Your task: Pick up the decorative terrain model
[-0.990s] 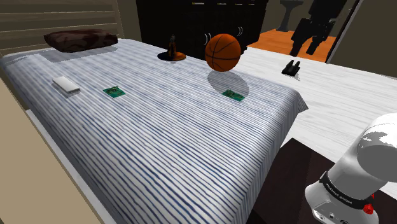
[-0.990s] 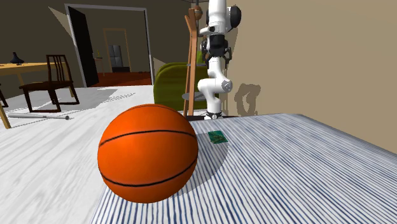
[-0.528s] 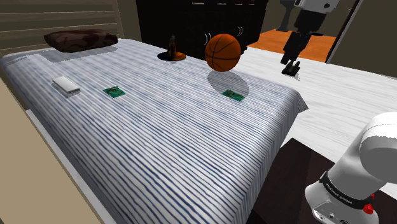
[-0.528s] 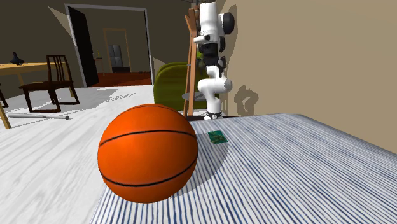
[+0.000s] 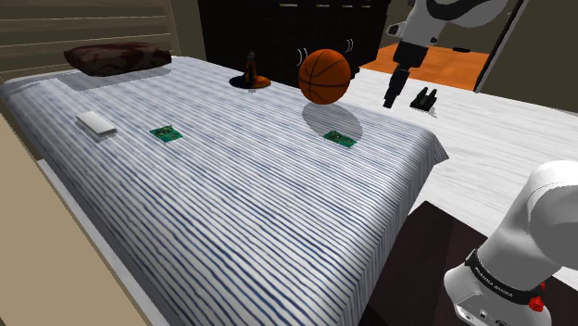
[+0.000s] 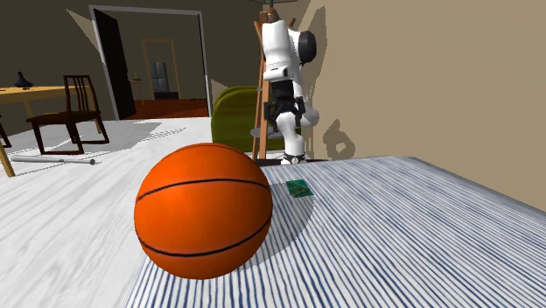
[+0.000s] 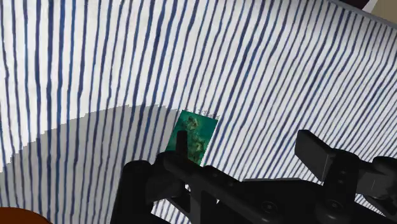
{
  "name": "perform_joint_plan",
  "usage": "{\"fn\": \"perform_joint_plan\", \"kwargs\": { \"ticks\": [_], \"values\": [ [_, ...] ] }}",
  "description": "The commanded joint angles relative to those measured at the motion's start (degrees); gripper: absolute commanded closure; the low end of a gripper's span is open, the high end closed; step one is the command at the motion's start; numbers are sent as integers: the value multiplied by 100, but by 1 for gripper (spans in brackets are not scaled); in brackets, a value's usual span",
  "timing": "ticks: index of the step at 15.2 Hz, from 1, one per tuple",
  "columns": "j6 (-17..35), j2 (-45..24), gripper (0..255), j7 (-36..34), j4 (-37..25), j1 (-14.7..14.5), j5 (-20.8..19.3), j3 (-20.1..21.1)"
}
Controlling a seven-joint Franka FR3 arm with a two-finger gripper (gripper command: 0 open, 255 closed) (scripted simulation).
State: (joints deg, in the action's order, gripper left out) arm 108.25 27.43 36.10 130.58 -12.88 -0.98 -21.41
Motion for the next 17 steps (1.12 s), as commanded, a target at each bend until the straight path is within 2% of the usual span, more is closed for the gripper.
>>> {"fn": "perform_joint_plan", "kwargs": {
  "ticks": [1, 5, 9, 14, 17],
  "values": [
    [225, -389, 0, 766, -128, -228, 139, -253],
    [559, -1309, 0, 2237, -531, -674, 617, -672],
    [710, -2272, 0, 3726, -1038, -992, 1254, -901],
    [687, -3410, 0, 5432, -1755, -1099, 2019, -809],
    [808, -3554, 0, 5612, -1730, -1077, 2122, -763]
  ]
}}
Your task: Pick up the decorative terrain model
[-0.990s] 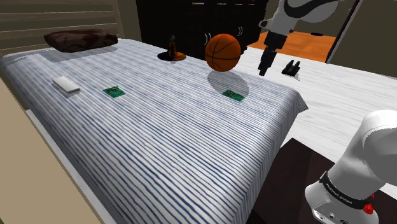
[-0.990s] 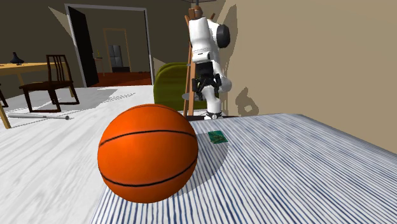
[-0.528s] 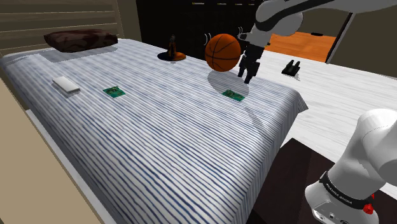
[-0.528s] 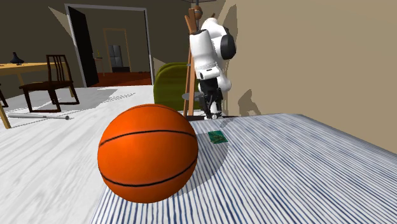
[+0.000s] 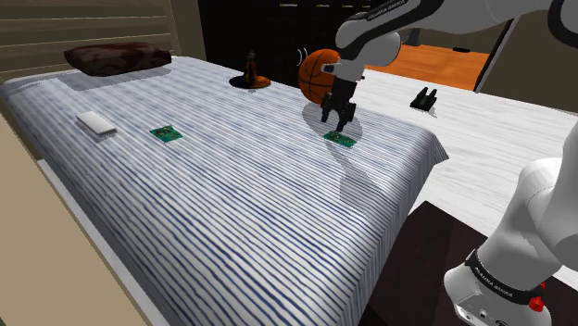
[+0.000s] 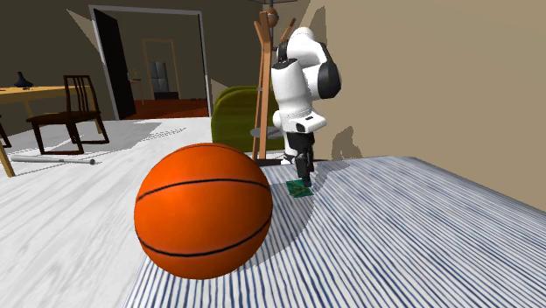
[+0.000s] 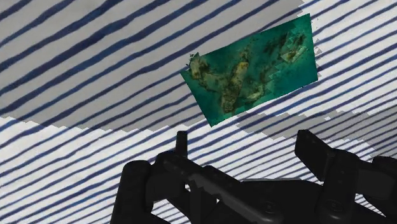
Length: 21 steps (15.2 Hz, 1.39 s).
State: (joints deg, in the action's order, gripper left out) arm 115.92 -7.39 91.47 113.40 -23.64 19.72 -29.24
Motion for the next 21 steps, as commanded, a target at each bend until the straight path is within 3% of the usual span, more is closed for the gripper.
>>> {"fn": "perform_joint_plan", "kwargs": {
  "ticks": [1, 7, 8, 17, 21],
  "values": [
    [104, -106, 0, 107, 26, 2, 82, 26],
    [386, -277, 0, 260, 187, 21, 232, 55],
    [387, -279, 255, 256, 185, 18, 233, 57],
    [386, -277, 255, 260, 187, 21, 232, 55],
    [140, -126, 255, 125, 48, 4, 100, 29]
  ]
}}
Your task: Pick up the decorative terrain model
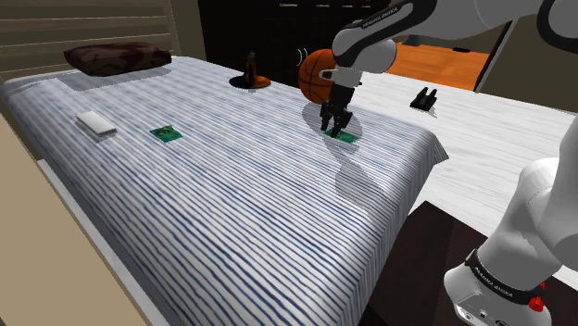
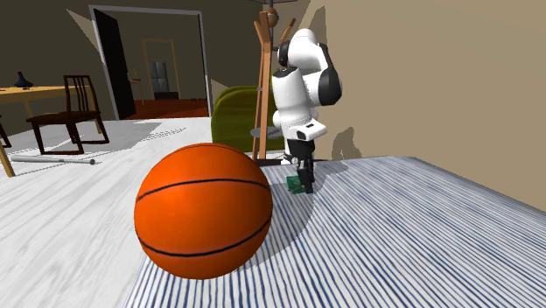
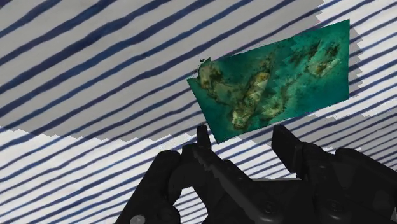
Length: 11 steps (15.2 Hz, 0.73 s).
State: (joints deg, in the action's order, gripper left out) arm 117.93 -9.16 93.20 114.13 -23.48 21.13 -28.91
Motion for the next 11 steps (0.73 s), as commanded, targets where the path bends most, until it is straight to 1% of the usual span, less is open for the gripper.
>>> {"fn": "perform_joint_plan", "kwargs": {
  "ticks": [1, 11],
  "values": [
    [-123, 85, 255, -80, -63, -15, -72, -10],
    [-775, 368, 255, -367, -517, -35, -318, -45]
  ]
}}
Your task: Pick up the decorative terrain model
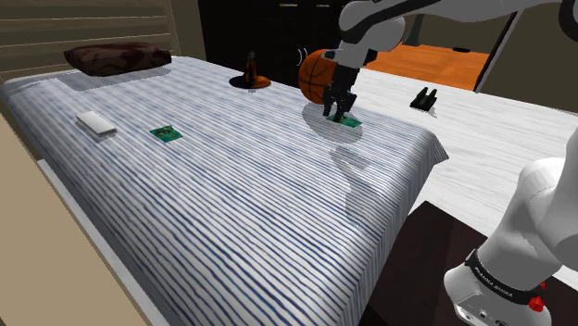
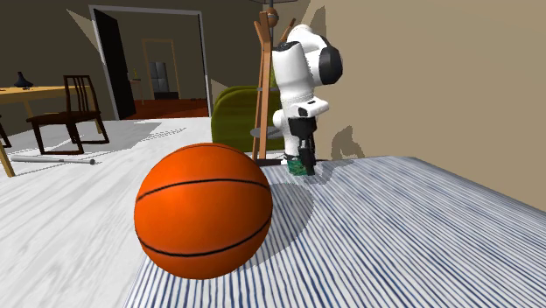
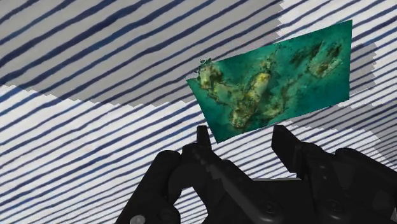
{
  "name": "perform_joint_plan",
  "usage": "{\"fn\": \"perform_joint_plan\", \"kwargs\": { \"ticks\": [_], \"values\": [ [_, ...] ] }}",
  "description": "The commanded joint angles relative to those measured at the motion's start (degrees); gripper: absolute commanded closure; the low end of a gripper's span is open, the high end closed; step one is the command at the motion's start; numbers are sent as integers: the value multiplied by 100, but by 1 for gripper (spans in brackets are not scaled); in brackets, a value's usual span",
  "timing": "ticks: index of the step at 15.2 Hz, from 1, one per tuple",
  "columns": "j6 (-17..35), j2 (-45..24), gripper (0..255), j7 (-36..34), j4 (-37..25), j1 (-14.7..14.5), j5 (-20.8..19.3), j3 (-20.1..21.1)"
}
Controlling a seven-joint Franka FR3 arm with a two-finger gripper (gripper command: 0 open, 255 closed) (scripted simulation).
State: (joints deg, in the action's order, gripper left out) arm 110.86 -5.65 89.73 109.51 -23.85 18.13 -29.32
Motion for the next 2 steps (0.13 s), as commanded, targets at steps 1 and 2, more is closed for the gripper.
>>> {"fn": "perform_joint_plan", "kwargs": {
  "ticks": [1, 2],
  "values": [
    [-78, 21, 255, -25, -62, 2, -22, -4],
    [-78, 20, 255, -25, -62, 2, -21, -4]
  ]
}}
